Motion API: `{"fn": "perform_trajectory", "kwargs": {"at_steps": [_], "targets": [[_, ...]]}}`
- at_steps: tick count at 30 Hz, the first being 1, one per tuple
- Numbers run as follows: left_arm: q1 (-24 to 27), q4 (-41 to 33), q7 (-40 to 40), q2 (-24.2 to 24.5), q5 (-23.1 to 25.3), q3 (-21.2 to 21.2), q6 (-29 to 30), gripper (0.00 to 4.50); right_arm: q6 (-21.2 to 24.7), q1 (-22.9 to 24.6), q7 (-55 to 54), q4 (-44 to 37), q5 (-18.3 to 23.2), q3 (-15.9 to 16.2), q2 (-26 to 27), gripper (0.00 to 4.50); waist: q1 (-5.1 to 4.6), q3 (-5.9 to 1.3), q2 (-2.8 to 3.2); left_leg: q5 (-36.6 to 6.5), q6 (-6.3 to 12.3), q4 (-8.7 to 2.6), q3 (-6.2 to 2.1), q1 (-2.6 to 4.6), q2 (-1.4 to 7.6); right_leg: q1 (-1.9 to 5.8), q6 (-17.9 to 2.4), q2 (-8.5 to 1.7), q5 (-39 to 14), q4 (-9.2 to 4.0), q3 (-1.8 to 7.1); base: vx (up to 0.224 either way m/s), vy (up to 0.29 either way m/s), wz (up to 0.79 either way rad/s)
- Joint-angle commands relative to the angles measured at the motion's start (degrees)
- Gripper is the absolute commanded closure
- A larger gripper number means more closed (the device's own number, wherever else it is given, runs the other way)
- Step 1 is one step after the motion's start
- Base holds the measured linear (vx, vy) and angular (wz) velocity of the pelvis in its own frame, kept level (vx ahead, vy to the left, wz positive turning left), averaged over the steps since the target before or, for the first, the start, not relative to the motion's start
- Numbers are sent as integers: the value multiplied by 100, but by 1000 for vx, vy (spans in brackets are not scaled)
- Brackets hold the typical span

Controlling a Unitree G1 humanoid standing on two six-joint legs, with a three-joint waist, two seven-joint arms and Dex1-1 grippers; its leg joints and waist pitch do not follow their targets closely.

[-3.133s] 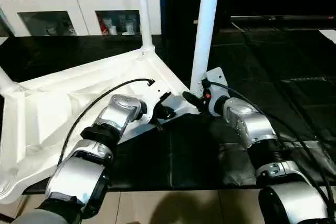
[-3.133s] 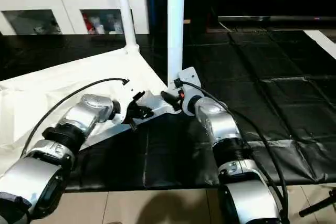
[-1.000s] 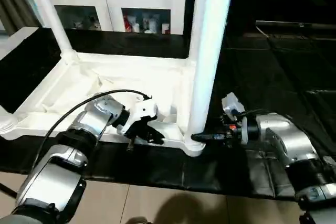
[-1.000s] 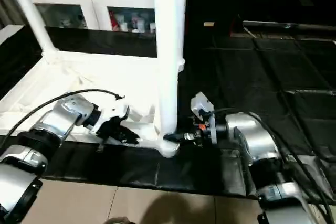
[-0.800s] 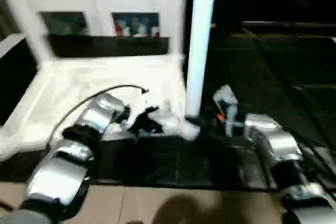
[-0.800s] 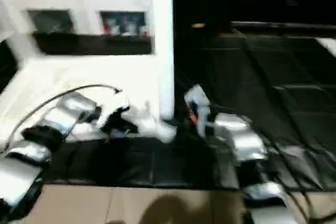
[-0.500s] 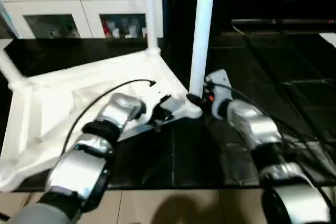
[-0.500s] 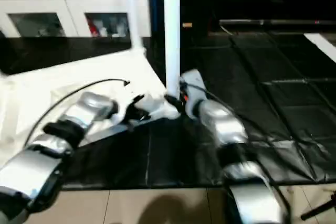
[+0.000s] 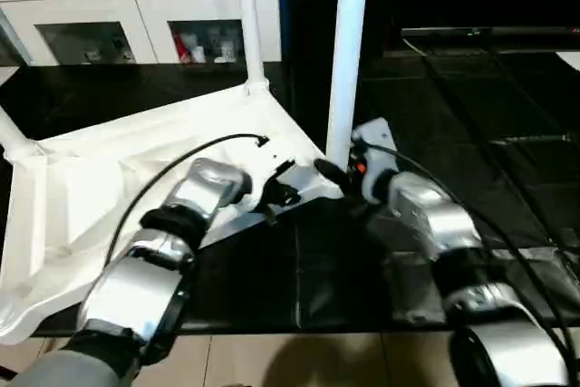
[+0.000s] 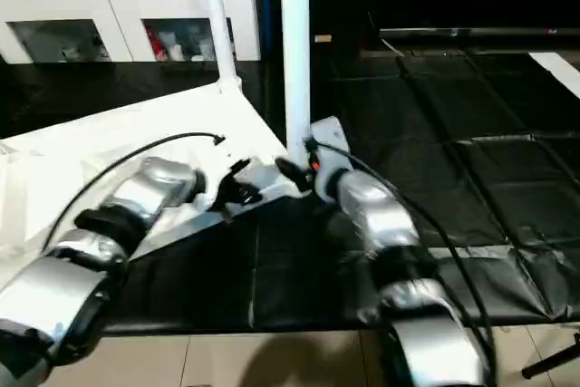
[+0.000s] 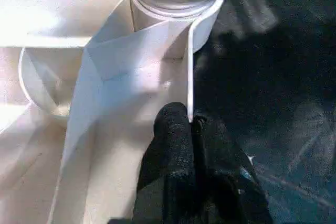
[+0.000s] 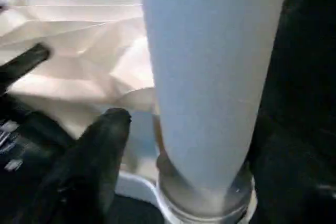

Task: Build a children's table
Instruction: Rotate leg to tighten

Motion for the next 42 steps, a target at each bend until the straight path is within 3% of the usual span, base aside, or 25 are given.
{"fn": "perform_trajectory", "kwargs": {"at_steps": [1, 7, 10, 11, 15, 16, 17, 20, 22, 37, 39, 42], "targets": [[-100, -325, -224, -46, -112, -63, -346, 450, 8, 147, 800, -90, 138, 600, 147, 64, 47, -402, -29, -543, 676, -323, -182, -5, 434, 360, -915, -636, -608, -347, 447, 0, 0, 0], [104, -569, -1601, 425, -49, -406, -1018, 450, -191, 281, 2176, -418, 362, 635, -651, 20, 112, -395, -25, -628, 641, -338, -183, 6, 466, 338, -856, -641, -966, -371, 448, 0, 0, 0], [191, -681, -2020, 534, -53, -490, -1113, 450, -102, 312, 2702, -554, 440, 685, -889, 3, 220, -415, -9, -503, 715, -318, -181, 35, 503, 296, -898, -637, -700, -330, 466, 0, 0, 0], [240, -723, -2174, 587, -38, -553, -1207, 450, -61, 332, 2966, -627, 478, 726, -1005, 3, 248, -435, -39, -405, 718, -306, -184, 27, 512, 295, -955, -648, -519, -294, 472, 0, 0, 0], [379, -857, -2684, 756, -80, -726, -1478, 450, -76, 295, 3654, -611, 602, 826, -1296, 3, 349, -459, -33, -208, 818, -247, -189, -26, 512, 271, -1023, -661, -163, -214, 474, 0, 0, 0], [413, -901, -2789, 783, -107, -740, -1496, 450, -38, 264, 3789, -571, 638, 842, -1326, 3, 353, -440, -62, -276, 824, -255, -181, -36, 506, 260, -996, -656, -261, -232, 471, 0, 0, 0], [446, -955, -2873, 809, -118, -752, -1505, 450, -12, 245, 3923, -557, 679, 863, -1354, 3, 366, -422, -43, -464, 736, -267, -178, -28, 496, 257, -937, -659, -650, -279, 463, 0, 0, 0], [544, -1121, -3118, 903, -119, -813, -1535, 450, 26, 162, 4133, -452, 714, 900, -1389, 38, 366, -409, -56, -599, 586, -293, -184, -22, 501, 261, -816, -658, -1100, -334, 464, 0, 0, 0], [580, -1168, -3190, 950, -110, -847, -1568, 450, 49, 130, 4185, -429, 724, 911, -1395, 41, 364, -412, -46, -593, 561, -295, -189, -14, 510, 250, -813, -655, -1104, -328, 469, 0, 0, 0], [614, -1232, -3095, 1060, -82, -862, -1616, 450, 84, 189, 4454, -425, 833, 964, -1328, 164, 377, -430, -50, -455, 605, -270, -184, -38, 481, 255, -793, -640, -939, -303, 453, 0, 0, 0], [620, -1199, -3062, 1085, -74, -857, -1606, 450, 145, 196, 4490, -452, 868, 981, -1300, 198, 372, -427, -49, -454, 596, -275, -186, -36, 482, 255, -778, -638, -977, -308, 453, 0, 0, 0], [609, -1173, -2999, 1068, -86, -825, -1536, 450, 189, 223, 4512, -492, 905, 1001, -1291, 207, 370, -432, -55, -440, 598, -272, -185, -33, 481, 256, -774, -636, -971, -304, 453, 0, 0, 0]]}}
